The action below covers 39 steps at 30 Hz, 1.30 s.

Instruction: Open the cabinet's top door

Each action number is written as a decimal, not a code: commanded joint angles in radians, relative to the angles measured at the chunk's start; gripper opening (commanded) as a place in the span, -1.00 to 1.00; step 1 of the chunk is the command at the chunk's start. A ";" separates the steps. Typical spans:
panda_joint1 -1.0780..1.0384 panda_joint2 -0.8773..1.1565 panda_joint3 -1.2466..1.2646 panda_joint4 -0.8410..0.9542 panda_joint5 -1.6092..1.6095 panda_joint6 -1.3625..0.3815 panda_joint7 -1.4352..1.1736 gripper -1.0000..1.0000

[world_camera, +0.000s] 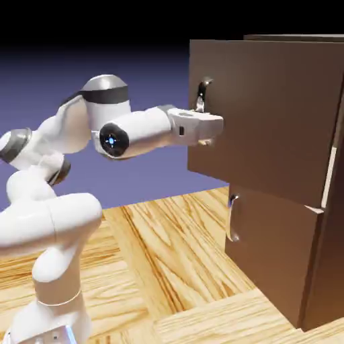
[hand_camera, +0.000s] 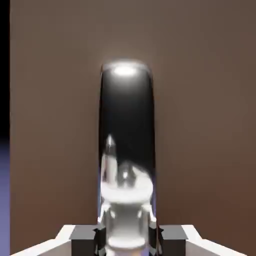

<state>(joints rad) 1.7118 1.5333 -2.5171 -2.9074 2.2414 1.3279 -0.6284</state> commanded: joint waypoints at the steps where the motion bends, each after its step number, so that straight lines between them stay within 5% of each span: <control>1: -0.017 -0.024 -0.022 -0.001 -0.025 -0.042 -0.021 -1.00; 18: -0.355 -0.604 -0.175 0.237 -0.566 -0.640 -0.487 -1.00; 39: -0.449 -1.366 -0.027 0.852 -1.151 -0.750 -0.822 -1.00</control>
<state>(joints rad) 1.2631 0.1679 -2.5447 -2.0555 1.0893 0.5775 -1.4506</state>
